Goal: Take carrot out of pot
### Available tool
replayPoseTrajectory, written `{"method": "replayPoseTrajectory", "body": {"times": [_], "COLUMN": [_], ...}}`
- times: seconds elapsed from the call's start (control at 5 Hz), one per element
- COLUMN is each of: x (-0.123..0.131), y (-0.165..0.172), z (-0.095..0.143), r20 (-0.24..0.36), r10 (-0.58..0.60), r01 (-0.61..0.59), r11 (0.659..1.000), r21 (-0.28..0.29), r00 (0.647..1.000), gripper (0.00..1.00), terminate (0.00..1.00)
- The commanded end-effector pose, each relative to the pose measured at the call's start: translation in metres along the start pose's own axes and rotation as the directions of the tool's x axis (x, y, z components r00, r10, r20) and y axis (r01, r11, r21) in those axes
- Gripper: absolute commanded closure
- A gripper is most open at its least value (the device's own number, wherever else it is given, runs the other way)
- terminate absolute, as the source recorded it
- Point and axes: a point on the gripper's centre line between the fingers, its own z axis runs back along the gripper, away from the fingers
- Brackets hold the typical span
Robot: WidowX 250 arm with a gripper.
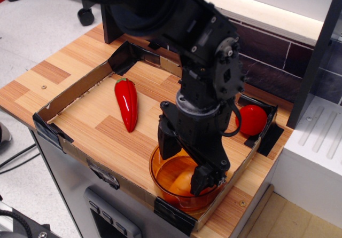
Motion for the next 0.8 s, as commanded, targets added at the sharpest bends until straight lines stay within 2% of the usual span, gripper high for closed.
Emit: {"method": "replayPoseTrajectory", "body": {"times": [0.0,0.4,0.6], "x": [-0.0094,-0.0074,-0.0073], "y": [0.0029,0.0021,0.0019], "z": [-0.0005,-0.0059,-0.0102], "r20": [-0.021,-0.028,-0.019], "r10": [0.005,0.02,0.019], "r01": [-0.005,-0.022,-0.02], "r11": [0.999,0.999,0.999], "r21": [-0.034,-0.044,-0.03], "r00": [1.0,0.999,1.0], "gripper": [0.0,0.0,1.0], "terminate": [0.0,0.0,0.0]}}
